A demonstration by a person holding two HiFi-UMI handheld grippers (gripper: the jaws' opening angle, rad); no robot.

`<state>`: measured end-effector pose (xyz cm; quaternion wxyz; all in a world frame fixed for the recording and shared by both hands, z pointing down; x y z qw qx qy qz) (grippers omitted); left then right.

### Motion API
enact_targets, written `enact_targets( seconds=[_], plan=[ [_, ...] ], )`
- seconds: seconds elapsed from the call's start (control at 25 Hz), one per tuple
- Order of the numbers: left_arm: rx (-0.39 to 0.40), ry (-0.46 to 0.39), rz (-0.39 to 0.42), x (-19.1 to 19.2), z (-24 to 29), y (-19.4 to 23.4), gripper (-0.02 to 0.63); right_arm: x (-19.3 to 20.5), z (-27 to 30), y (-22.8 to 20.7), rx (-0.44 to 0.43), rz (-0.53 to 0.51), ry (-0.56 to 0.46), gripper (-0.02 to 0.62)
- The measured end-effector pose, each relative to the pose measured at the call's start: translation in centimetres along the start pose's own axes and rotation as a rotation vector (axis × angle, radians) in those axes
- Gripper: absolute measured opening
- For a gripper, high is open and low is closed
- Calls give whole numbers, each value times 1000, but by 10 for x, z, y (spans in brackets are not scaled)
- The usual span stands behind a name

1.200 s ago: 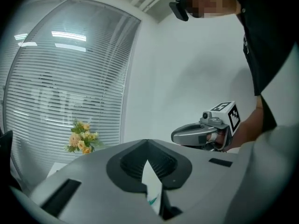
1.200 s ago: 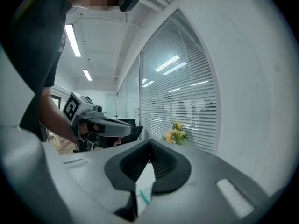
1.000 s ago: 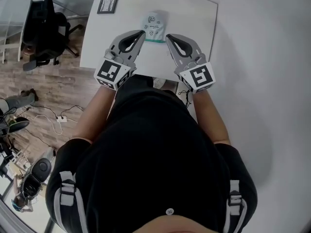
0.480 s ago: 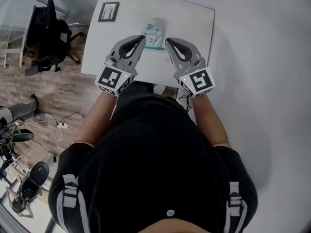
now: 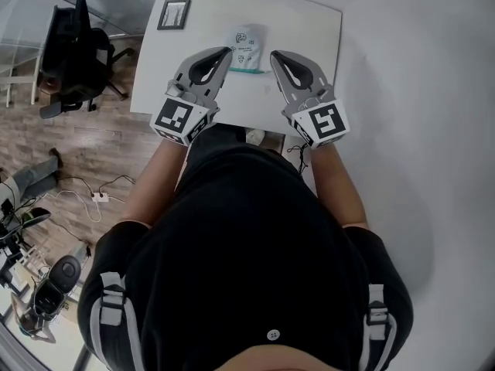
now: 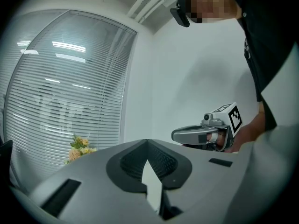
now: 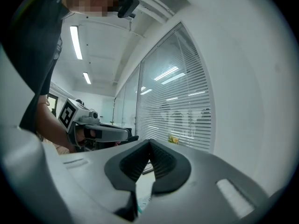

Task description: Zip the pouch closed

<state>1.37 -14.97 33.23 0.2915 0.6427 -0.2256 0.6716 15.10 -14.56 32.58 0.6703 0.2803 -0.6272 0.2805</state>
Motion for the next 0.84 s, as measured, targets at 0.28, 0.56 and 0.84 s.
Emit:
enact_targets(
  seconds=[0.28, 0.56, 0.84],
  plan=[
    [-4, -13, 21, -5, -1, 7, 8, -9, 5, -2, 1, -22, -12, 9],
    [-9, -14, 30, -8, 0, -4, 8, -14, -5, -3, 2, -34, -21, 9],
    [-16, -3, 31, -4, -5, 1, 8, -10, -1, 2, 9, -17, -22, 9]
  ],
)
Point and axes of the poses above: the fingertips, and each gripper's own axes: z forward along the fingers, y to its left, x out of its underside, the point moved 4 cm from there along -z, backward along the fingers, and after that the axes turned 4 degrees about x, right-handed, at the moved point
